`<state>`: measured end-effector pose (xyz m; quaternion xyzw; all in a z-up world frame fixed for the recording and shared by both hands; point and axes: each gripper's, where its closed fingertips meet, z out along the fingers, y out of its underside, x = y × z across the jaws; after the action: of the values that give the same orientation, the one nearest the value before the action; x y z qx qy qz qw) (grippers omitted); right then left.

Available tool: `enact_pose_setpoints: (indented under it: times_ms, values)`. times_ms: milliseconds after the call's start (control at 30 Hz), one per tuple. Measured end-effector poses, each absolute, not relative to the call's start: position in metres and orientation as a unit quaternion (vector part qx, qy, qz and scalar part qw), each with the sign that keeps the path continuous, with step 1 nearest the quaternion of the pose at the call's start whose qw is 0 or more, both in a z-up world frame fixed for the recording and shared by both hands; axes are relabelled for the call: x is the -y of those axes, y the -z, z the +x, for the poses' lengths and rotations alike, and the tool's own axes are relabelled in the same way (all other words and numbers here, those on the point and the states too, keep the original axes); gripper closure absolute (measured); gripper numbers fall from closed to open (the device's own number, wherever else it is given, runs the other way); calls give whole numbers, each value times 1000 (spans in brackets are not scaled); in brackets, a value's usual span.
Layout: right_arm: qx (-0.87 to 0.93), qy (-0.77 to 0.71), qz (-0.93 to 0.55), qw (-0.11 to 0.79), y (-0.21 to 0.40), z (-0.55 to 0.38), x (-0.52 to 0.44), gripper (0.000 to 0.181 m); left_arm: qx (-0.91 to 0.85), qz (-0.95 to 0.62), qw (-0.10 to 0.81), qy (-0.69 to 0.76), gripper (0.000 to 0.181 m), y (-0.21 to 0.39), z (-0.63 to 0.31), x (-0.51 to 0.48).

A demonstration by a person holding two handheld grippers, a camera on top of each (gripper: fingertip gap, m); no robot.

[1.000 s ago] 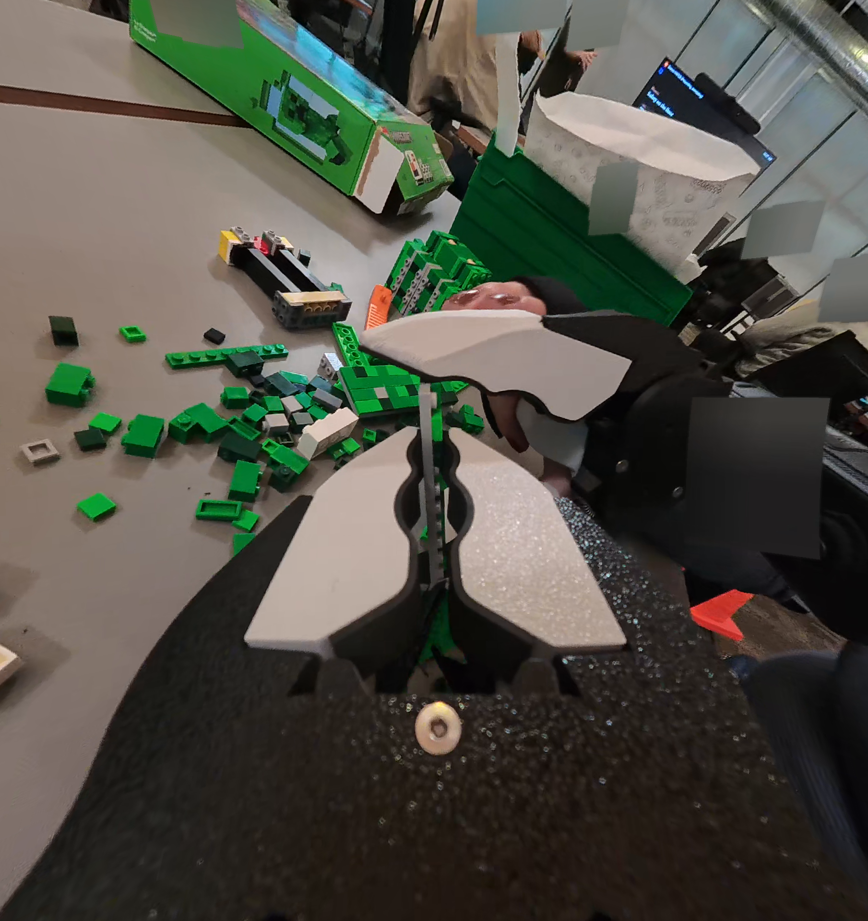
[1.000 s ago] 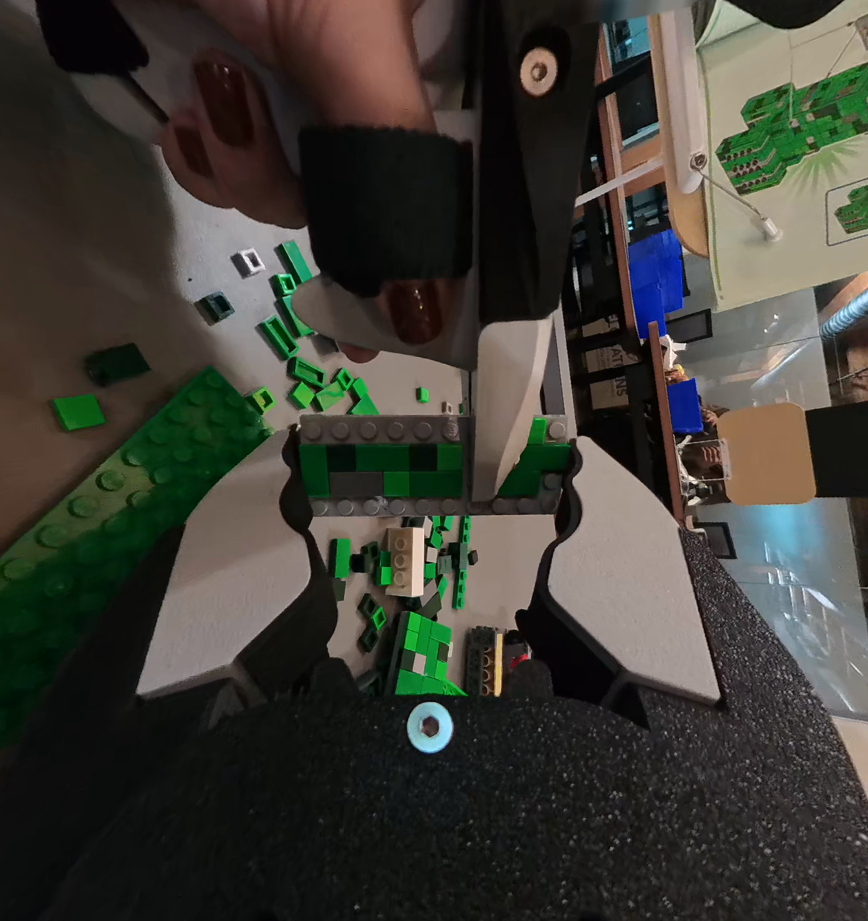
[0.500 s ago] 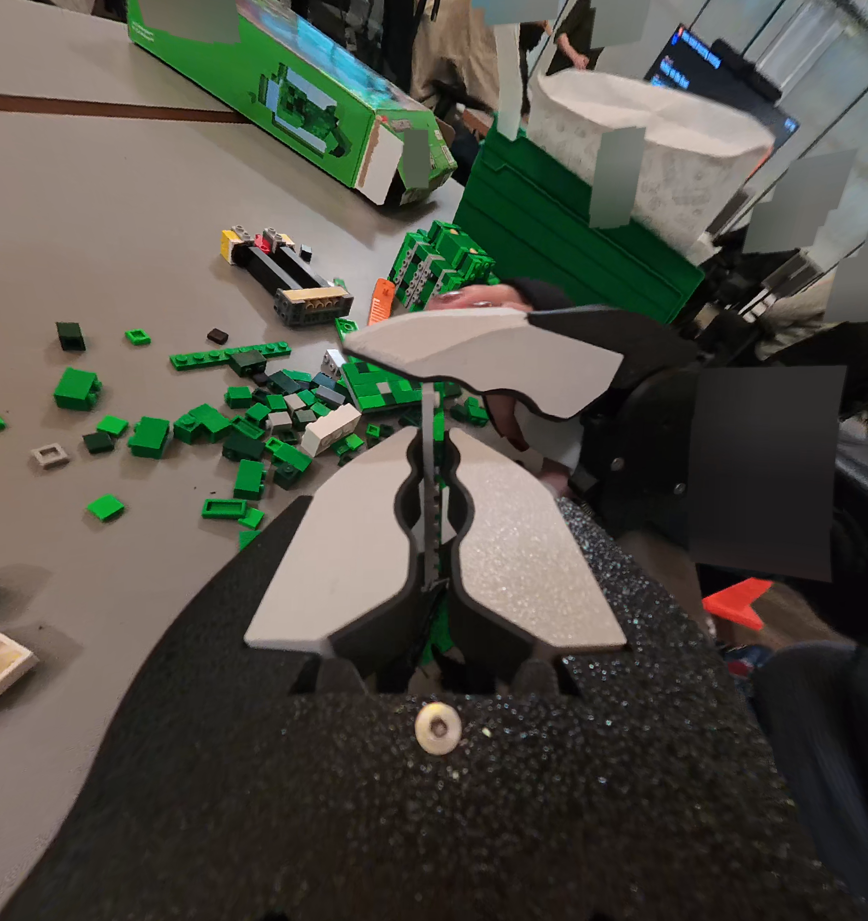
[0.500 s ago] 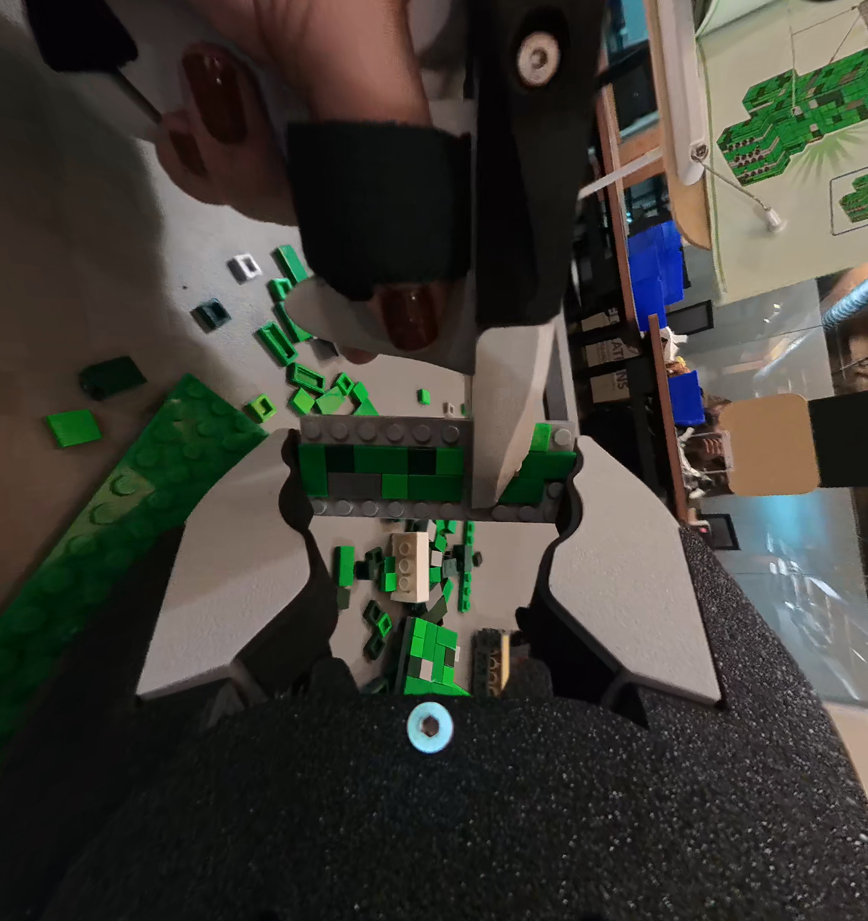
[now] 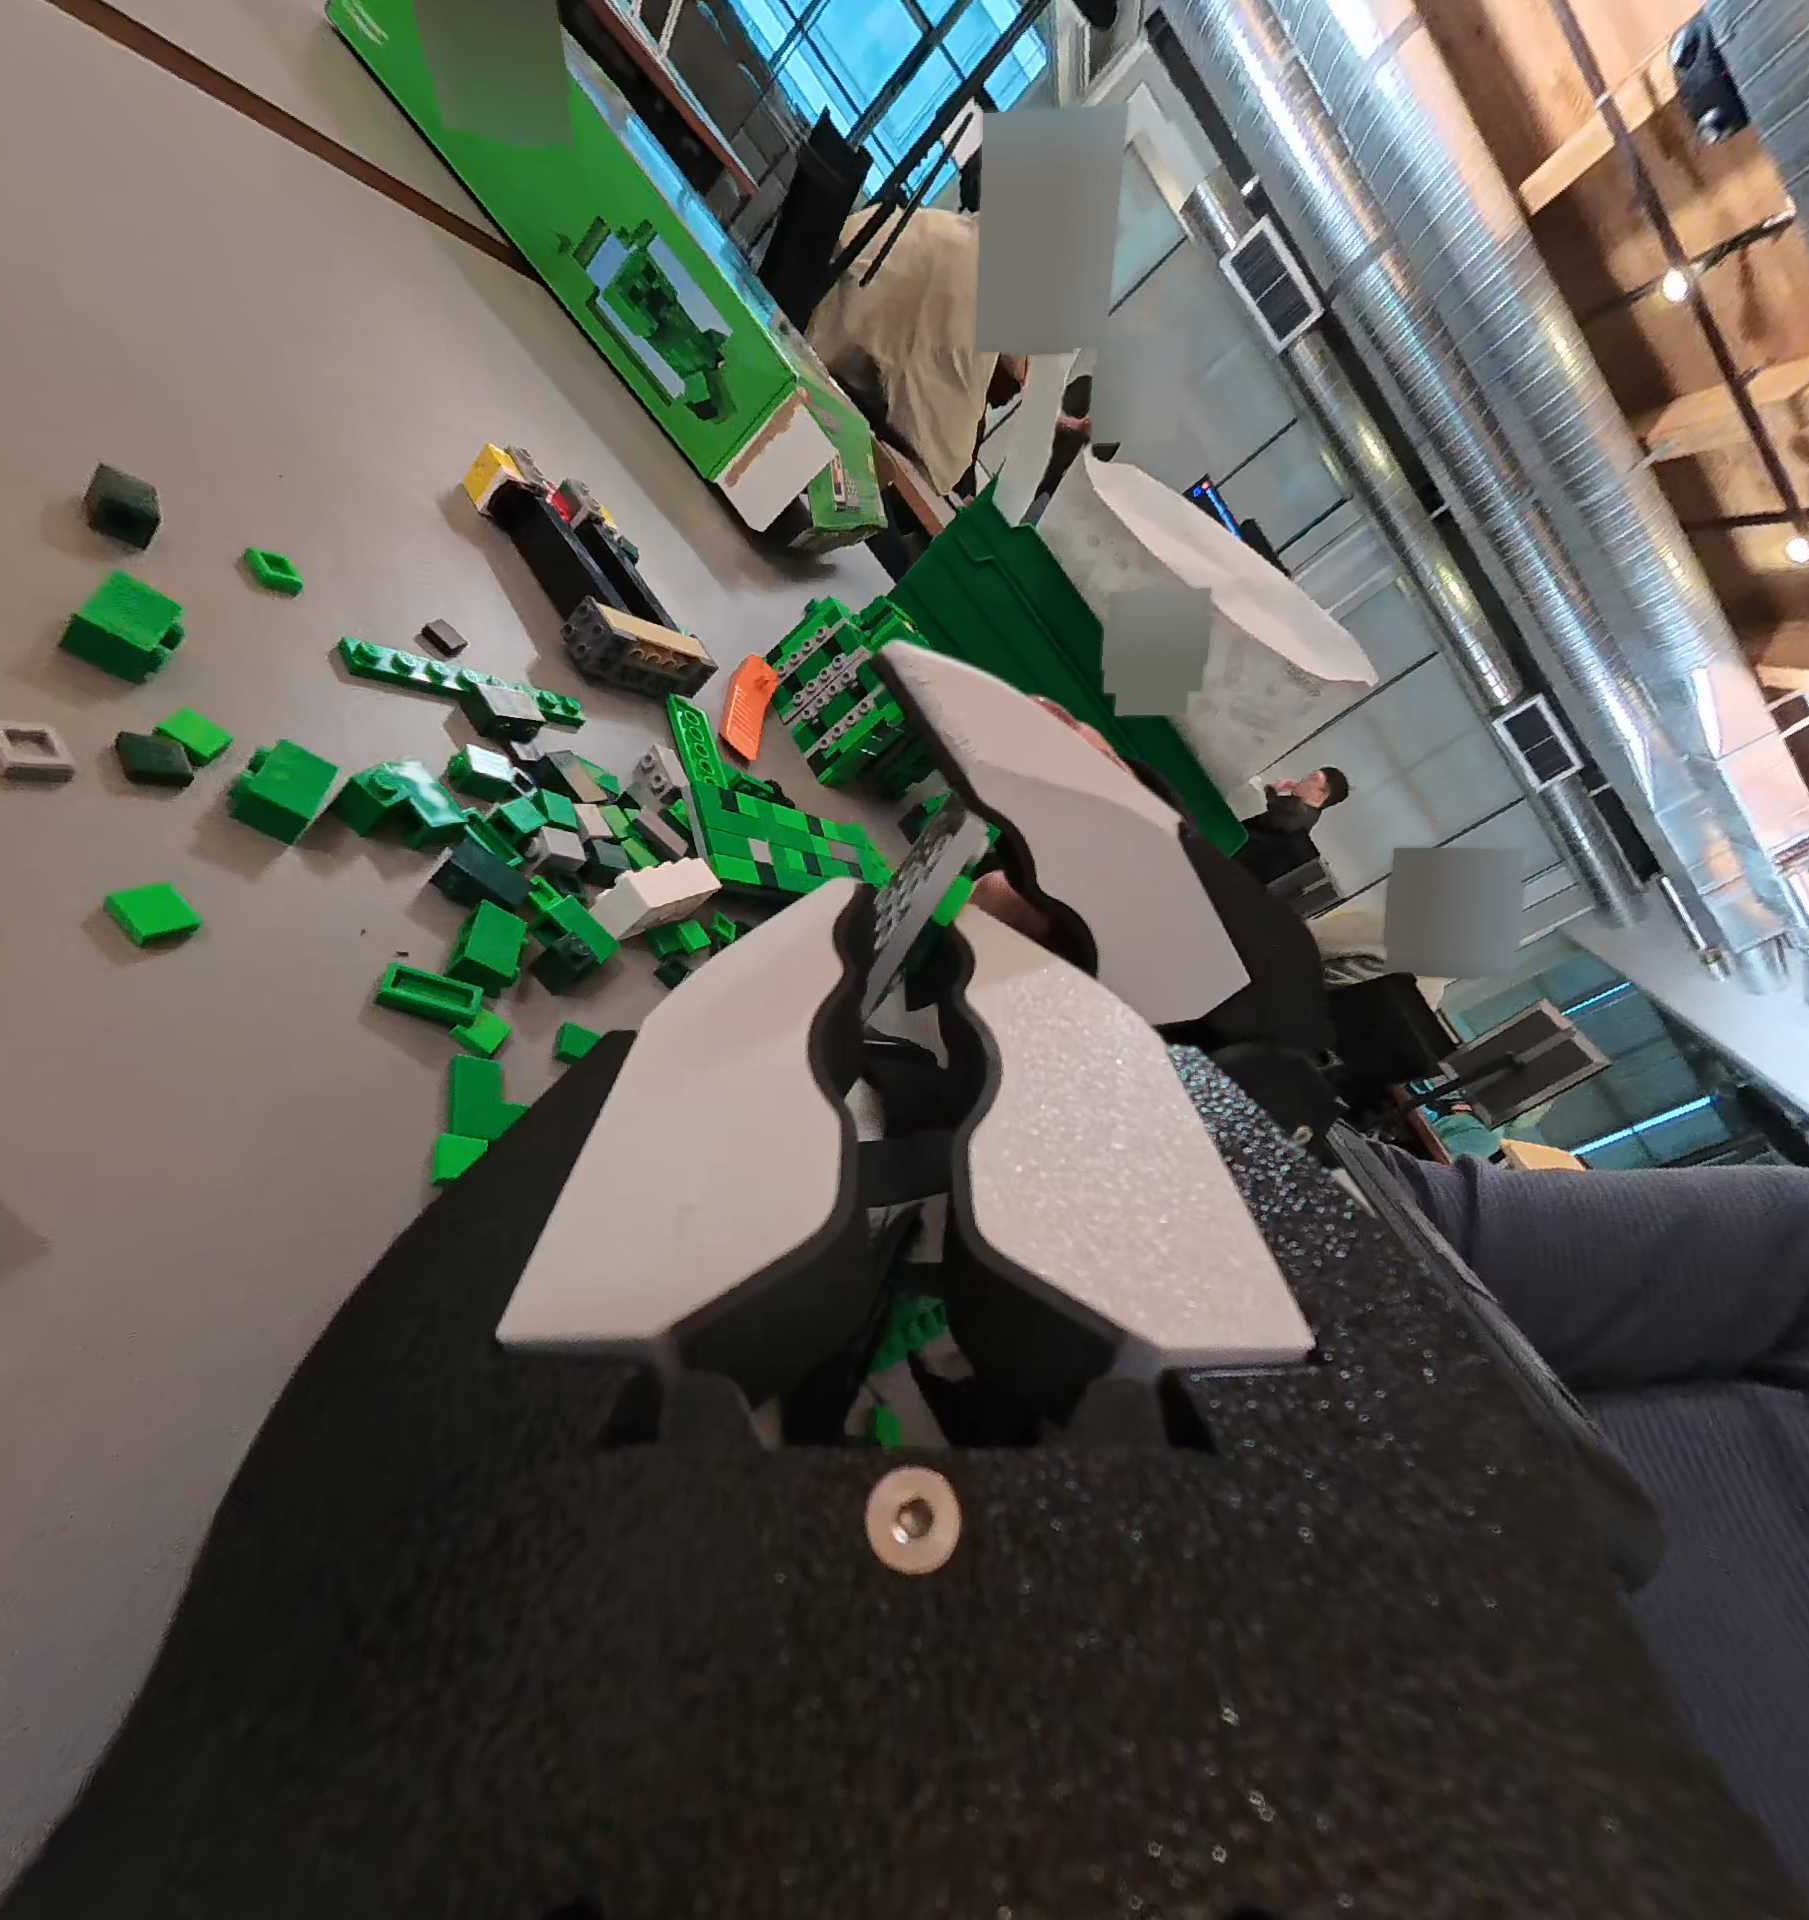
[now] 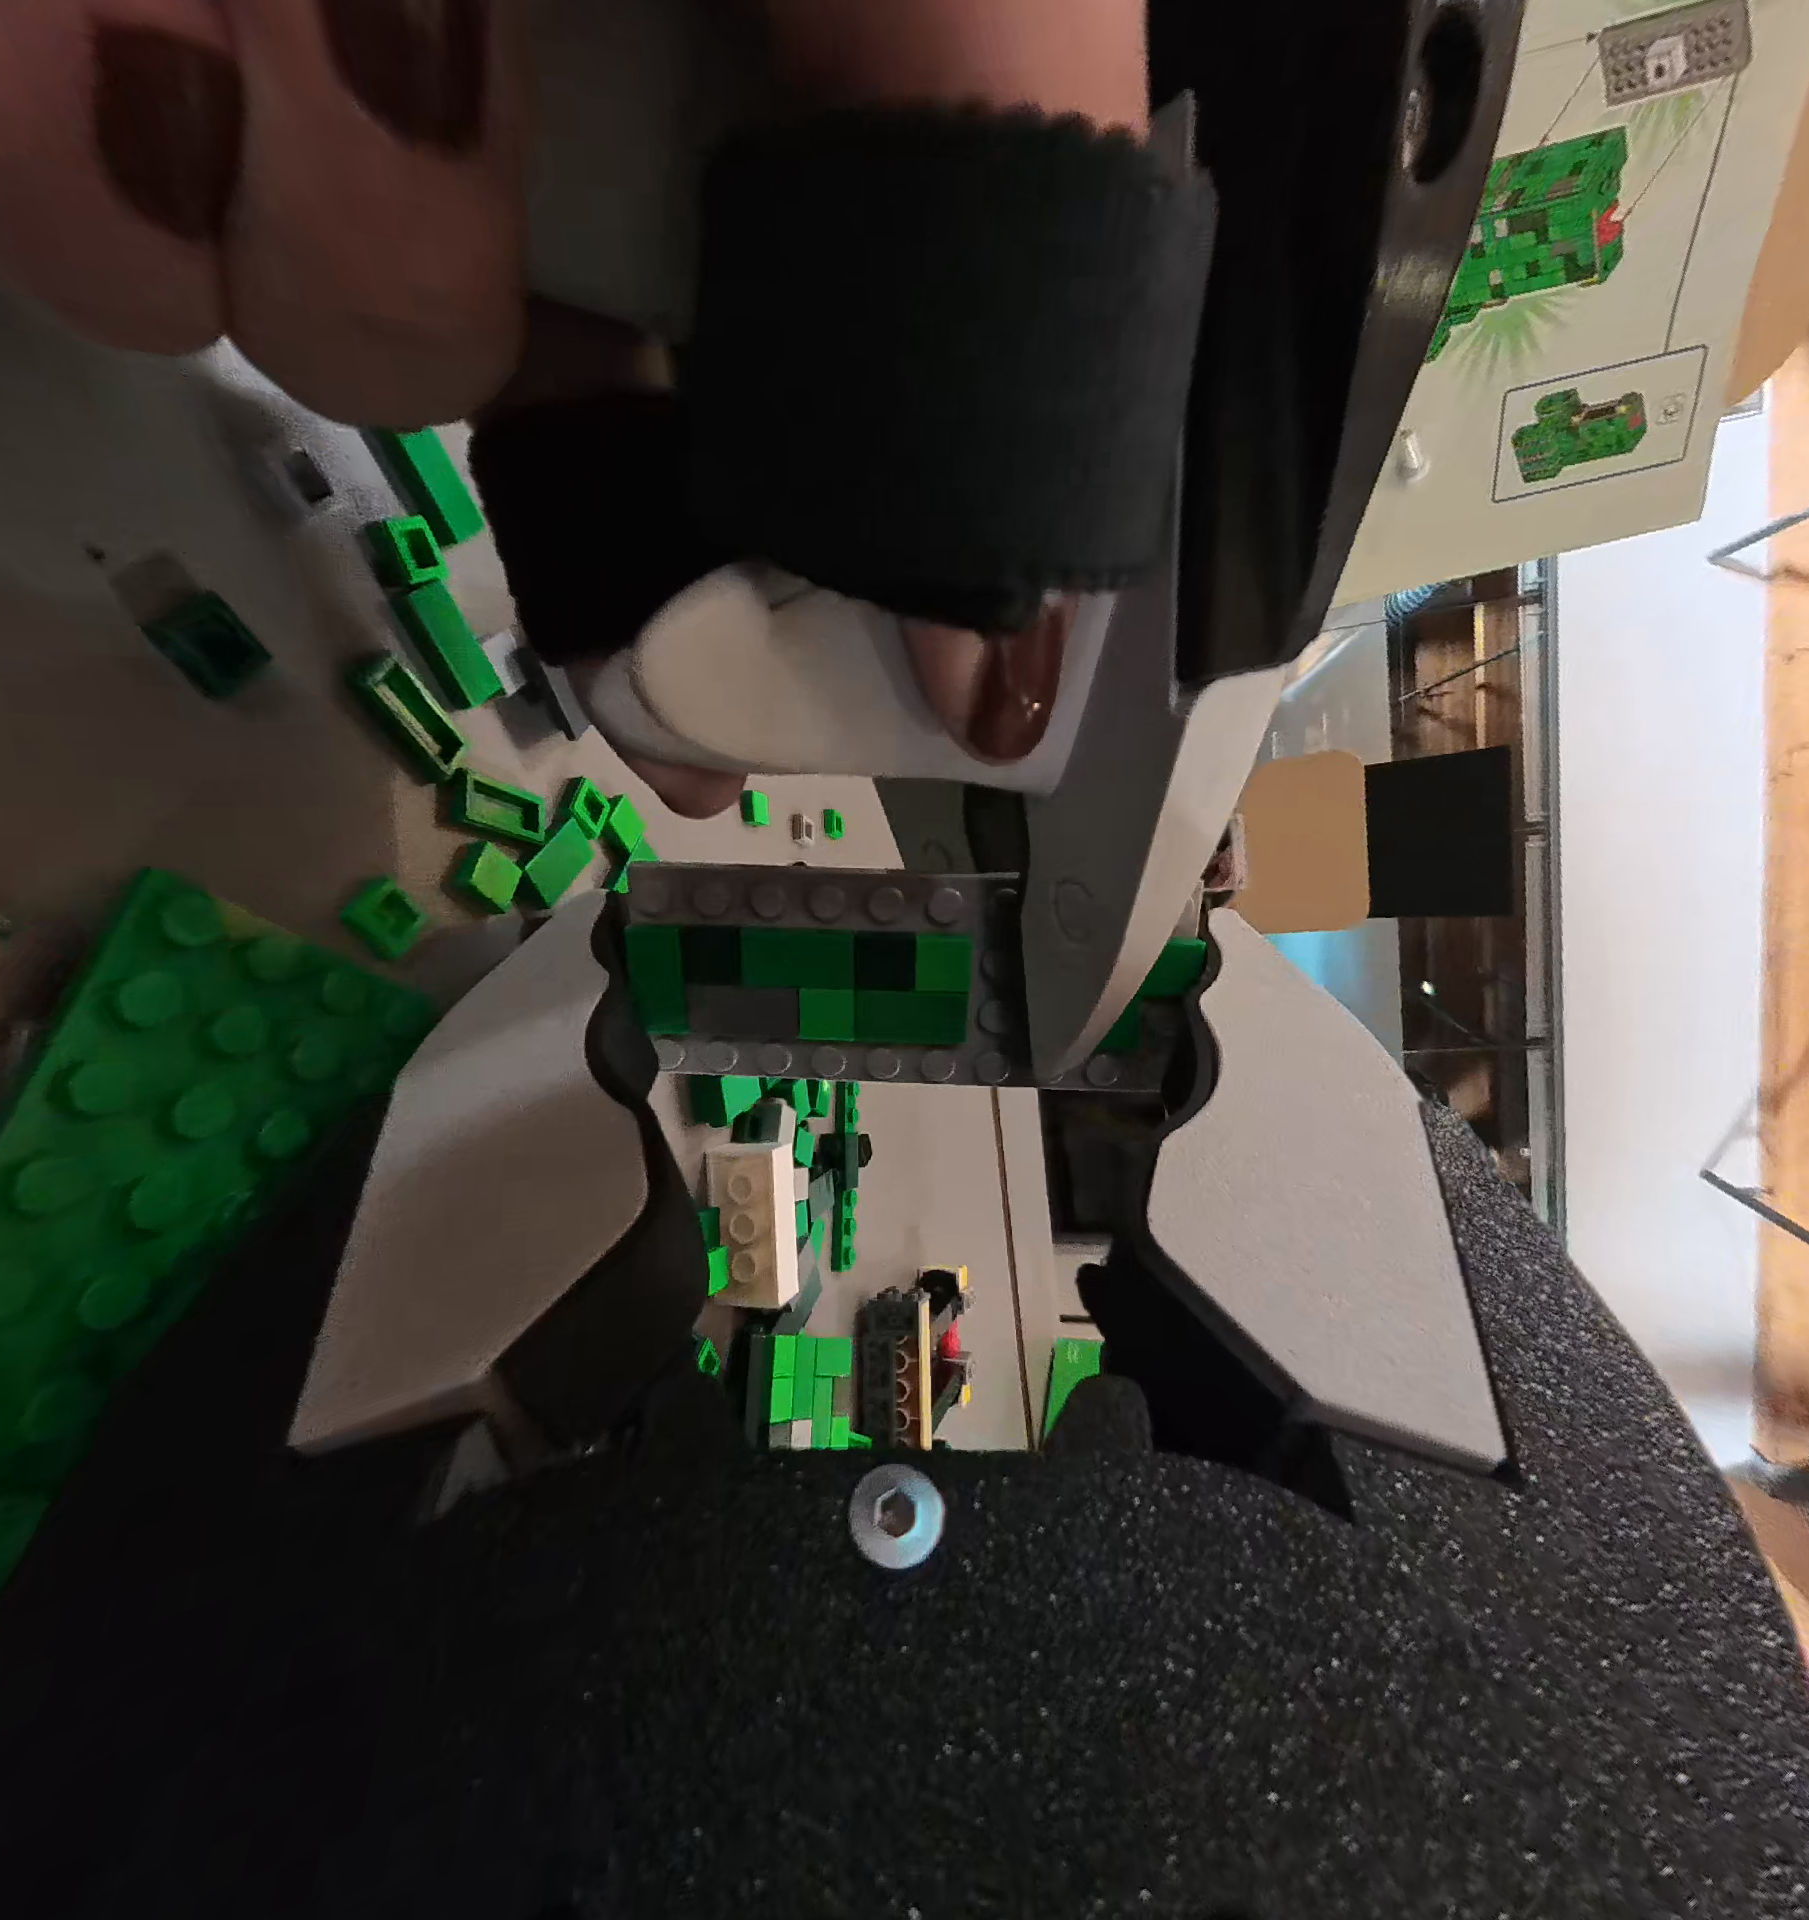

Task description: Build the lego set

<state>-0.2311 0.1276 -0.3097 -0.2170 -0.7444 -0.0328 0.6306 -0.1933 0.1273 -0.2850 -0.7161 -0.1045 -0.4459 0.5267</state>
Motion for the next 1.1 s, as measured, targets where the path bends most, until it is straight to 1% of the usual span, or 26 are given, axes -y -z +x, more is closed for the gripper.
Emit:
enact_pose_setpoints:
  times_ms: [100,133,233,300,367,433,500,733,800,933,1100]
  values:
    - [751,9,-221,622,310,-230,-126,84,101,-719,528,441,171,285,-193,-127]
    - [757,-12,-226,613,312,-229,-124,84,91,-727,529,429,169,286,-193,-127]
    - [771,-83,-248,581,315,-225,-117,84,44,-767,529,361,174,291,-190,-126]
    - [768,-98,-249,582,312,-223,-116,85,40,-774,533,339,175,291,-192,-127]
    - [761,-101,-254,588,307,-223,-117,77,48,-768,535,349,175,289,-196,-125]
    - [762,-86,-273,581,307,-224,-123,64,54,-753,537,375,175,284,-196,-123]
    - [768,-79,-281,570,311,-223,-127,55,53,-751,540,377,175,282,-196,-122]
    - [804,-121,-271,515,315,-209,-110,51,15,-770,527,360,176,283,-180,-122]
    - [802,-127,-271,517,313,-209,-108,52,0,-771,531,353,176,280,-175,-122]
    - [794,-100,-266,537,309,-209,-115,62,-34,-784,534,316,176,279,-170,-121]
    - [793,-91,-271,539,311,-210,-118,65,-65,-790,539,286,175,279,-164,-121]
